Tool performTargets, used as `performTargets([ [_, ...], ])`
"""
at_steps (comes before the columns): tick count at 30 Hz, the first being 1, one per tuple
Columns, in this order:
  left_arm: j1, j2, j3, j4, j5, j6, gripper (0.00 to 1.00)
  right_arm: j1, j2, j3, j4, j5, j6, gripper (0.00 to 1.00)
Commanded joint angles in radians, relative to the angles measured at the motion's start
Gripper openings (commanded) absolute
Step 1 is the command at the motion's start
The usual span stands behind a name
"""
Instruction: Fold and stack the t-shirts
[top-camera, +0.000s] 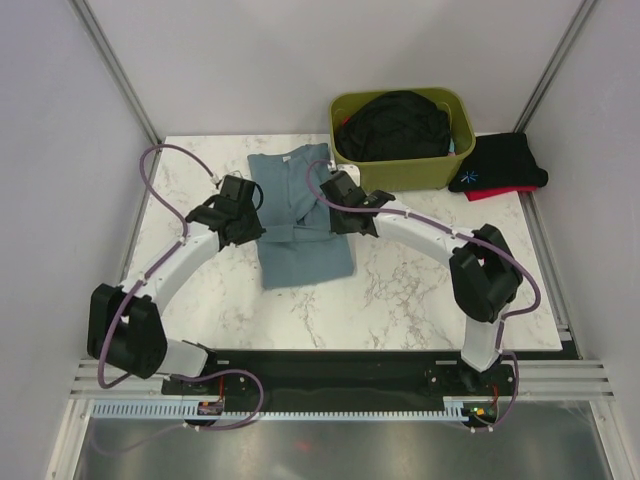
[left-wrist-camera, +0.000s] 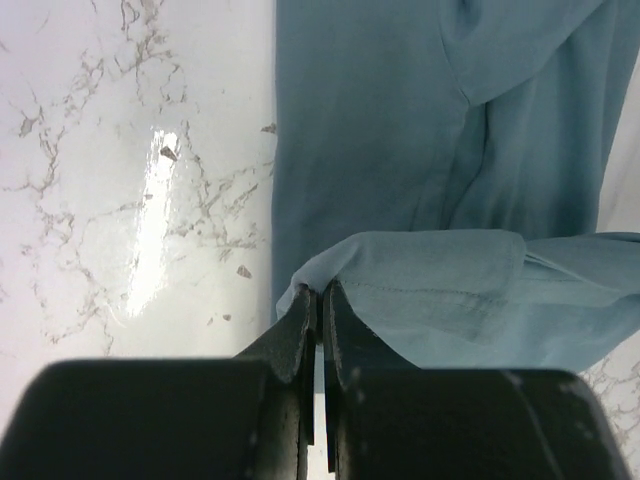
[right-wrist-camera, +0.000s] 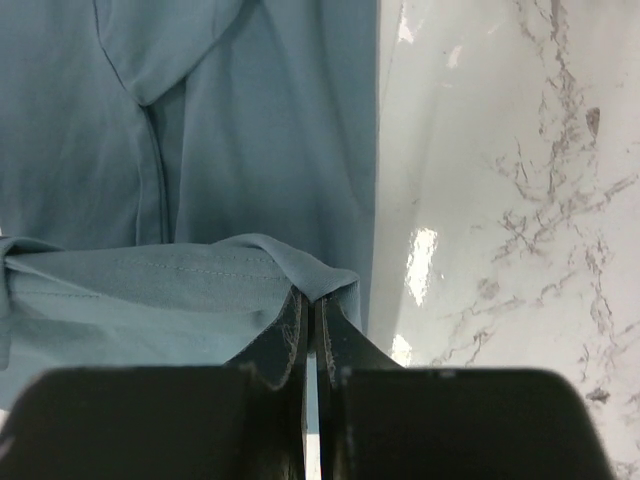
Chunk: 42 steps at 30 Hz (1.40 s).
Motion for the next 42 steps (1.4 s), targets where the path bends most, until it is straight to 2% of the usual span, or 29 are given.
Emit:
performTargets([
  [1, 0.019, 0.059, 0.063, 0.039, 0.012, 0.057, 0.02, -0.018, 0.036, 0.083, 0.032, -0.019, -0.033, 0.0],
  [6, 0.035, 0.153, 0.112, 0.042, 0.001, 0.059, 0.02, -0.05, 0.126, 0.163, 0.03, -0.057, -0.046, 0.0],
  [8, 0.052, 0.211, 0.143, 0.042, 0.003, 0.065, 0.05, -0.067, 0.174, 0.192, 0.03, -0.068, -0.057, 0.03],
  [10, 0.087, 0.277, 0.192, 0.037, 0.017, 0.072, 0.21, -0.085, 0.214, 0.261, 0.015, -0.105, -0.072, 0.35],
  [11, 0.105, 0.3, 0.221, 0.033, 0.037, 0.08, 0.31, -0.108, 0.258, 0.295, 0.004, -0.116, -0.083, 0.47],
  [12, 0.12, 0.332, 0.258, 0.018, 0.043, 0.079, 0.45, -0.119, 0.283, 0.383, -0.011, -0.122, -0.095, 0.66],
  [14, 0.165, 0.412, 0.403, -0.061, 0.038, 0.077, 0.54, -0.153, 0.358, 0.496, -0.057, -0.125, -0.117, 0.74],
  [15, 0.174, 0.433, 0.455, -0.084, 0.041, 0.08, 0.56, -0.163, 0.384, 0.631, -0.085, -0.122, -0.129, 0.77],
  [18, 0.18, 0.48, 0.658, -0.196, 0.041, 0.108, 0.56, -0.183, 0.418, 0.796, -0.192, -0.125, -0.155, 0.77],
  [20, 0.174, 0.448, 0.665, -0.196, 0.055, 0.109, 0.55, -0.183, 0.331, 0.739, -0.163, -0.129, -0.174, 0.77],
  [21, 0.17, 0.406, 0.649, -0.194, 0.064, 0.111, 0.55, -0.182, 0.288, 0.608, -0.134, -0.151, -0.174, 0.76],
  [23, 0.151, 0.363, 0.565, -0.175, 0.07, 0.111, 0.53, -0.177, 0.161, 0.455, -0.033, -0.174, -0.159, 0.75],
  [24, 0.142, 0.308, 0.522, -0.152, 0.08, 0.106, 0.51, -0.174, 0.122, 0.31, 0.002, -0.201, -0.146, 0.72],
  [26, 0.119, 0.257, 0.381, -0.061, 0.122, 0.106, 0.47, -0.15, 0.035, 0.193, 0.081, -0.221, -0.119, 0.68],
  [27, 0.104, 0.213, 0.335, -0.033, 0.165, 0.093, 0.45, -0.141, 0.012, 0.101, 0.125, -0.24, -0.116, 0.58],
  [29, 0.092, 0.174, 0.209, 0.031, 0.196, 0.08, 0.44, -0.098, -0.022, 0.042, 0.153, -0.248, -0.111, 0.51],
  [30, 0.085, 0.162, 0.176, 0.095, 0.259, 0.074, 0.43, -0.084, -0.022, 0.01, 0.162, -0.249, -0.112, 0.44],
  [32, 0.076, 0.159, 0.108, 0.145, 0.285, 0.072, 0.41, -0.053, 0.004, 0.001, 0.174, -0.251, -0.119, 0.41],
  [33, 0.076, 0.171, 0.099, 0.163, 0.297, 0.075, 0.41, -0.047, 0.019, 0.013, 0.171, -0.252, -0.117, 0.36],
  [37, 0.075, 0.254, 0.103, 0.189, 0.317, 0.085, 0.4, -0.044, 0.12, 0.074, 0.171, -0.267, -0.126, 0.34],
  [42, 0.075, 0.374, 0.157, 0.2, 0.261, 0.109, 0.4, -0.045, 0.297, 0.293, 0.061, -0.182, -0.18, 0.33],
])
